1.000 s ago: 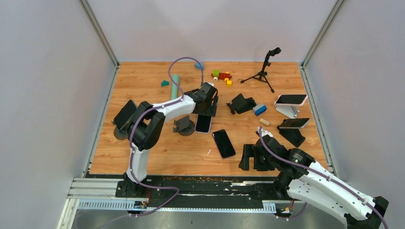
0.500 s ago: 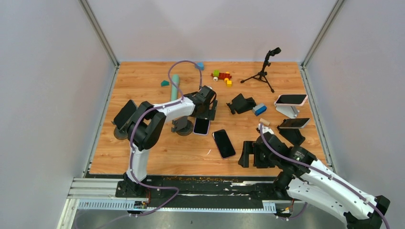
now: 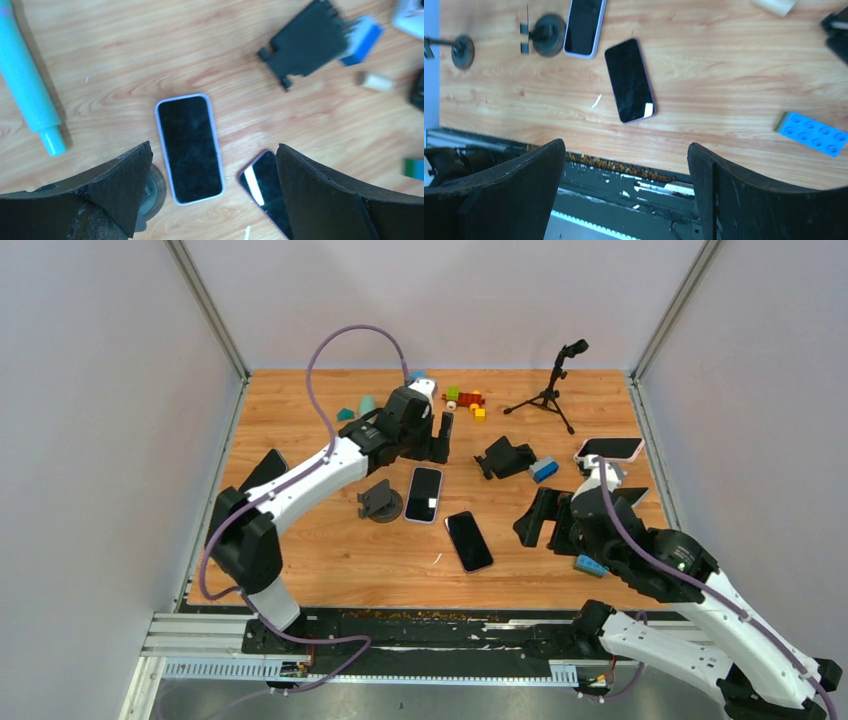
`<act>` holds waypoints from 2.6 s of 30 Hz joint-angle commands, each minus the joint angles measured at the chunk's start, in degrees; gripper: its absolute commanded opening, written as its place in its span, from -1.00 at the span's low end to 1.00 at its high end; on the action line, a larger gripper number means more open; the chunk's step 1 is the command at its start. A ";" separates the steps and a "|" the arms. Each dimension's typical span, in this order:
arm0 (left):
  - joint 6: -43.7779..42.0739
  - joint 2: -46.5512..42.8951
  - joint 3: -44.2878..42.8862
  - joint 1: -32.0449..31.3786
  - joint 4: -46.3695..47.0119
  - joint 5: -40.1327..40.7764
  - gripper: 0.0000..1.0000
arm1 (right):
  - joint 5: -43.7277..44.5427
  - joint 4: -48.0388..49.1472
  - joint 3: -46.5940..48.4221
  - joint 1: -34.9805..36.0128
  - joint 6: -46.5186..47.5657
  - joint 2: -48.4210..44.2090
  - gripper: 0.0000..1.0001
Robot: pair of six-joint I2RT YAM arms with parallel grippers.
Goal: Remove the phone from the phone stand
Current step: Place the phone at the center of the board, then remove the phone from the phone stand.
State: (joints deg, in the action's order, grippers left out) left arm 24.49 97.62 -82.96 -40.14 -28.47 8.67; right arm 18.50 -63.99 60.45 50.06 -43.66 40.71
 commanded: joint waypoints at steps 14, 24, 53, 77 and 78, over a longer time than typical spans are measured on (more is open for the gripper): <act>-5.02 -20.36 7.53 -0.33 -4.39 1.11 1.00 | 5.36 -4.25 2.22 0.24 0.83 0.20 0.87; -5.94 -37.42 16.89 12.31 -9.78 -0.17 1.00 | 1.09 1.07 -3.67 0.22 1.60 -0.82 0.87; -11.17 -43.24 18.08 16.85 -11.25 -5.08 1.00 | -8.06 5.94 2.20 -4.38 7.68 10.02 0.90; 19.31 -64.44 35.42 16.98 -26.27 24.21 1.00 | -17.35 14.88 -9.60 -4.40 9.99 9.45 0.87; 19.56 -64.08 36.07 17.04 -26.10 23.33 1.00 | -17.53 15.04 -9.83 -4.38 10.18 9.65 0.87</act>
State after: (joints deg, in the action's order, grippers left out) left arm 37.50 33.67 -48.40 -23.22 -54.02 28.27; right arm 2.11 -51.62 51.18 45.78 -35.18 50.52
